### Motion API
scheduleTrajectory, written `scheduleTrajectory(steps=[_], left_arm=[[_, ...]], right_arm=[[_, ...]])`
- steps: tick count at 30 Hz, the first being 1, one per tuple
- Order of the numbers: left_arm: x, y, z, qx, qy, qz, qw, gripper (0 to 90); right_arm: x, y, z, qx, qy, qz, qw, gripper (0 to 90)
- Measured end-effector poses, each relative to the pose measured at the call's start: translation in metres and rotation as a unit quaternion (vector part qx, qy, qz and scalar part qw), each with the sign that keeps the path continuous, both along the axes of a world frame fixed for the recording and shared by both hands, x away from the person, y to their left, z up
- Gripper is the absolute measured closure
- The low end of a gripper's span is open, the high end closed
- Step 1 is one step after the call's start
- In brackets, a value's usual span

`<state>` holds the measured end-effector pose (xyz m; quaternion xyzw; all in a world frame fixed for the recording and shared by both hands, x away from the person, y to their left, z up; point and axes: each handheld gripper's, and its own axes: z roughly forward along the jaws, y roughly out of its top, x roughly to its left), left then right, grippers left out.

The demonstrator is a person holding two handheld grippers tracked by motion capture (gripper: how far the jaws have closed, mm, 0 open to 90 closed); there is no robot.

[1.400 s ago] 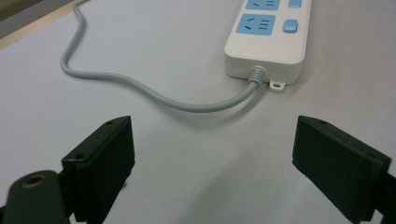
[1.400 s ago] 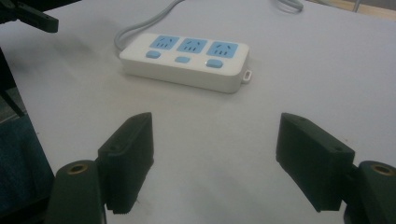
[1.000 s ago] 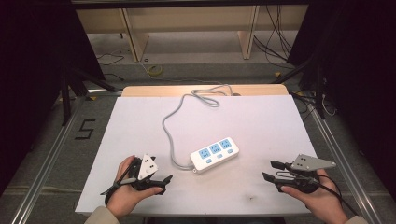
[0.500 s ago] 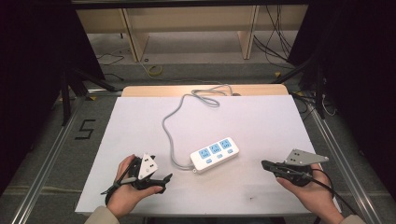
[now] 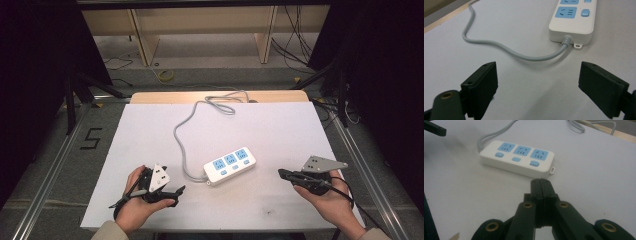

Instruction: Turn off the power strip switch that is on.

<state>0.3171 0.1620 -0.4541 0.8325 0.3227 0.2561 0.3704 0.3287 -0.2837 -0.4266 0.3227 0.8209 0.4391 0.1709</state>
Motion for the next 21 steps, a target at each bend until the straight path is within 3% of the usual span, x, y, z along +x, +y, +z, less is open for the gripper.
scheduleTrajectory(steps=[21], left_arm=[[0.001, -0.002, 0.000, 0.000, 0.001, -0.003, 1.0000, 15.5]], right_arm=[[0.016, 0.024, 0.001, -0.005, 0.006, 0.010, 0.9999, 90.0]])
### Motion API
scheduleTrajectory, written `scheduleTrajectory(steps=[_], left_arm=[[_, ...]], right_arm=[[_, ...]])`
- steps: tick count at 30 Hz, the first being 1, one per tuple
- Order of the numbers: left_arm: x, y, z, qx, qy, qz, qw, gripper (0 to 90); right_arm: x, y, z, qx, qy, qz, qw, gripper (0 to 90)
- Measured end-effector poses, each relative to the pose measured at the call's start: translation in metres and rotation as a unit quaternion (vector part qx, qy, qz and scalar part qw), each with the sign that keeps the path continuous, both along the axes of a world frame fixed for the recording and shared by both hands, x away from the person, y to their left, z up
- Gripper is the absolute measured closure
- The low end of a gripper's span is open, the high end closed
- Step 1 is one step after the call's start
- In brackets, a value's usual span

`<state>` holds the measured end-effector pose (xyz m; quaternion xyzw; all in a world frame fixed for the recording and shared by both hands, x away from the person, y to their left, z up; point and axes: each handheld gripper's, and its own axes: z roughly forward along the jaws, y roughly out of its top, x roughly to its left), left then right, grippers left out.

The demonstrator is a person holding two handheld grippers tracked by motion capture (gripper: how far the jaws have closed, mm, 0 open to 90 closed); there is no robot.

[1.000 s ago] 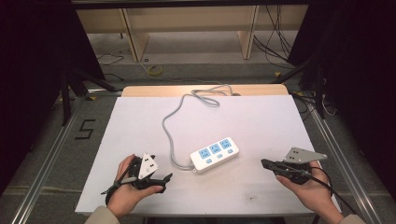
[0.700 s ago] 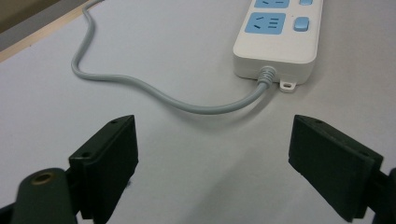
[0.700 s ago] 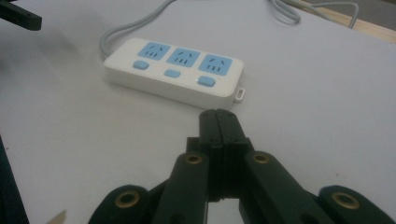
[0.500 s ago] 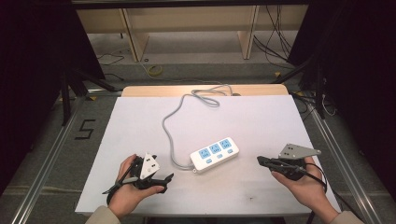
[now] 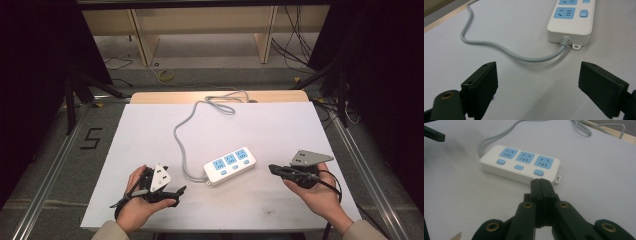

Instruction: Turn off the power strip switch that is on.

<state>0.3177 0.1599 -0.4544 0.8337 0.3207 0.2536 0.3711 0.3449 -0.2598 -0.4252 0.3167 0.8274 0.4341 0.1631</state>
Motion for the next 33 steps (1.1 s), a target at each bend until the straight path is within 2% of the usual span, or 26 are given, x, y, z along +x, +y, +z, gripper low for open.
scheduleTrajectory(steps=[33], left_arm=[[0.000, 0.000, 0.000, 0.004, -0.003, -0.002, 1.0000, 15.7]], right_arm=[[0.021, 0.035, 0.005, -0.012, 0.011, 0.021, 0.9997, 90.0]])
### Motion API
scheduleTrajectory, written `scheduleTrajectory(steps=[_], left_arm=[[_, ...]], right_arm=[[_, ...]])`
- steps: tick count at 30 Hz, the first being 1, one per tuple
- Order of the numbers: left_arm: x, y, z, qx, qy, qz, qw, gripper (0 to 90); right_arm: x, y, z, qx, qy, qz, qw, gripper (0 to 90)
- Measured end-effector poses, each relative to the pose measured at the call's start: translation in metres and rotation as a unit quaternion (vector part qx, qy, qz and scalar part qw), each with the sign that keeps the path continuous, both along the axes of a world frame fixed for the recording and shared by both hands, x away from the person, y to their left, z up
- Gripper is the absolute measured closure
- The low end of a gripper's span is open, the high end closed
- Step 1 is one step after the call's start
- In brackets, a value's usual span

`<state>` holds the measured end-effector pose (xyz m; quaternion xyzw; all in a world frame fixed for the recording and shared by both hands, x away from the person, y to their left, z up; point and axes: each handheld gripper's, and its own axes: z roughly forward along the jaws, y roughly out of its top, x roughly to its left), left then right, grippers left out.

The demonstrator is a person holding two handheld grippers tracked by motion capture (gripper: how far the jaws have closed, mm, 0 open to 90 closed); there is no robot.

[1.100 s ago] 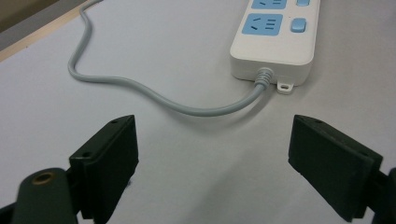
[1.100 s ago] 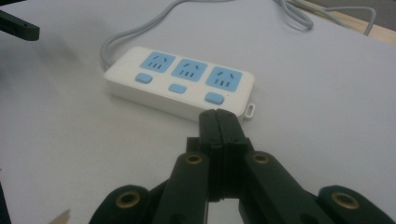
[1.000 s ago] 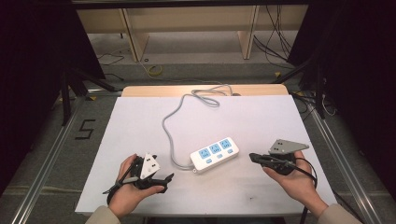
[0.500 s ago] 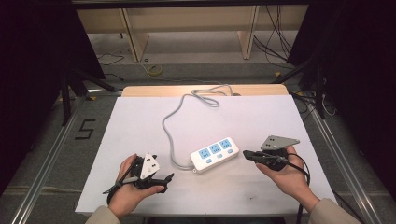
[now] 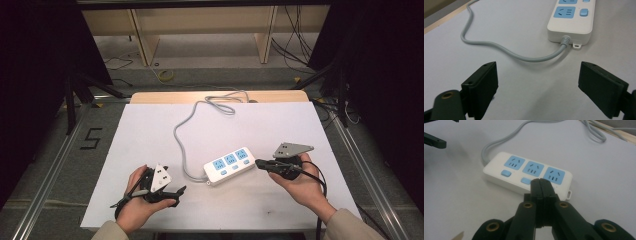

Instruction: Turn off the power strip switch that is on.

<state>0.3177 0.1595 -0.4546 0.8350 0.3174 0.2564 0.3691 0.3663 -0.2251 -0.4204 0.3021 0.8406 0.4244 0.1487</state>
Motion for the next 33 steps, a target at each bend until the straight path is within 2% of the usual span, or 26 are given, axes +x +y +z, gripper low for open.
scheduleTrajectory(steps=[33], left_arm=[[0.000, -0.001, 0.000, 0.004, -0.002, -0.002, 1.0000, 15.7]], right_arm=[[0.014, 0.023, -0.004, -0.015, 0.018, 0.016, 0.9996, 90.0]])
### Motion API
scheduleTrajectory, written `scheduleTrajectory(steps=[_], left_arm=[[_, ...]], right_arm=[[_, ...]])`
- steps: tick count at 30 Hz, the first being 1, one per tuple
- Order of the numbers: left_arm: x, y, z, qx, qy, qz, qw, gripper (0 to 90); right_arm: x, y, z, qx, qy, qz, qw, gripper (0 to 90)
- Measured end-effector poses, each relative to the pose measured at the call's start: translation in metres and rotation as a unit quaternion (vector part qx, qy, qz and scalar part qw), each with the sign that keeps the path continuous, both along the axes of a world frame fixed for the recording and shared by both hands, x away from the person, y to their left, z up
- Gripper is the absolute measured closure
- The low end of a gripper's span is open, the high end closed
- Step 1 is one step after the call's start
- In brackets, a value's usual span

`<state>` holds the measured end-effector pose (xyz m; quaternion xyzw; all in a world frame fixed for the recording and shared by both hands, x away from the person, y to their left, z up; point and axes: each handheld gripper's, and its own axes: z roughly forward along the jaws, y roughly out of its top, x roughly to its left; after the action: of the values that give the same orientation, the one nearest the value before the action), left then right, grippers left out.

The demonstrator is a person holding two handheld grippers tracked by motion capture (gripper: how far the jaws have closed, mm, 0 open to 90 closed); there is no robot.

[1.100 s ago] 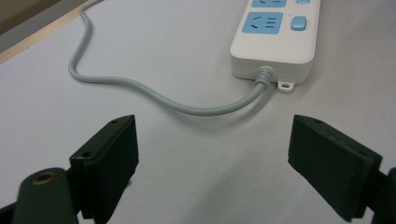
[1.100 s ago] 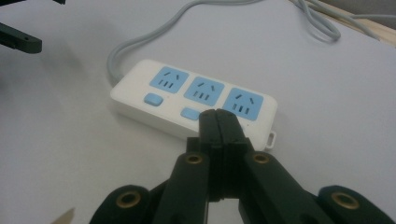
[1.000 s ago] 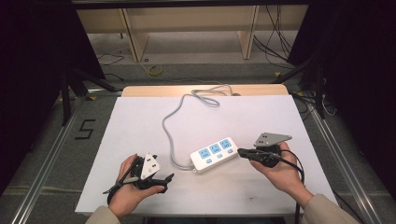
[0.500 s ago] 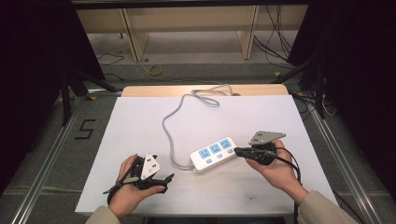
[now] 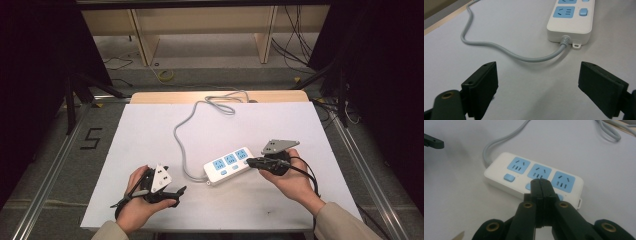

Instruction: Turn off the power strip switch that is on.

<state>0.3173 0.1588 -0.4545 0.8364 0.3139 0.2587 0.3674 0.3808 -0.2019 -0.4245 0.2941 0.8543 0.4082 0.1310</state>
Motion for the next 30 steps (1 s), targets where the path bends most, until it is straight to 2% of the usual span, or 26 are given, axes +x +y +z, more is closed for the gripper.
scheduleTrajectory(steps=[30], left_arm=[[0.000, 0.000, 0.000, 0.002, -0.001, -0.003, 1.0000, 15.7]], right_arm=[[0.014, 0.020, -0.010, -0.019, 0.018, 0.014, 0.9995, 90.0]])
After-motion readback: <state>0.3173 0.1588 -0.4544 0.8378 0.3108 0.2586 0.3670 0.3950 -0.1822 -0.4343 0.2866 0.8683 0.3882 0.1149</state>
